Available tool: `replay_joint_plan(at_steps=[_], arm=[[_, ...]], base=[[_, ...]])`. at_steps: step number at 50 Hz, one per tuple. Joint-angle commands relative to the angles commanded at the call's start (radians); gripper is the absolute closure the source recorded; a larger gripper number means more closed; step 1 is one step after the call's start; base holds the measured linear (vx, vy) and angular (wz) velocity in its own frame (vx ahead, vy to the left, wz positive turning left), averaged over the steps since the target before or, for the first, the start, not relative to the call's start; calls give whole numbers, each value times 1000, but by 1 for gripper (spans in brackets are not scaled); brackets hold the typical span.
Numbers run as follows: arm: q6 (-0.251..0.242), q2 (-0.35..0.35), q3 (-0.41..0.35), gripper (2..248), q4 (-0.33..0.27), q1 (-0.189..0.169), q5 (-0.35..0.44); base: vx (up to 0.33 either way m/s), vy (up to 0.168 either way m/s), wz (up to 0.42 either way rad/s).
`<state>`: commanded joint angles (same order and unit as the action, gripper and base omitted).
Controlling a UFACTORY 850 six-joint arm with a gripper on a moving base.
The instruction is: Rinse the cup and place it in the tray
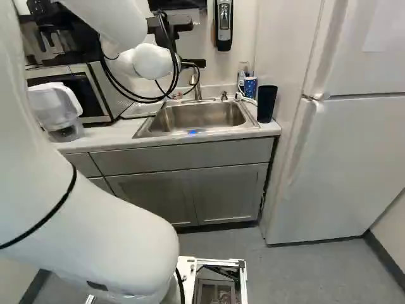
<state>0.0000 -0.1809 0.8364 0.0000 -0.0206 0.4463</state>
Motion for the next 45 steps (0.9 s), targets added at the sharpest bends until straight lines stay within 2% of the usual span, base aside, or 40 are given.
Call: replay_joint_plan(at_steps=[8, 18, 45], arm=[[0, 0, 0, 3, 0, 0, 0], [0, 0, 0, 3, 0, 0, 0], [0, 0, 0, 3, 0, 0, 0]], base=[[116, -6, -49], [100, -43, -253], [66, -1, -14]])
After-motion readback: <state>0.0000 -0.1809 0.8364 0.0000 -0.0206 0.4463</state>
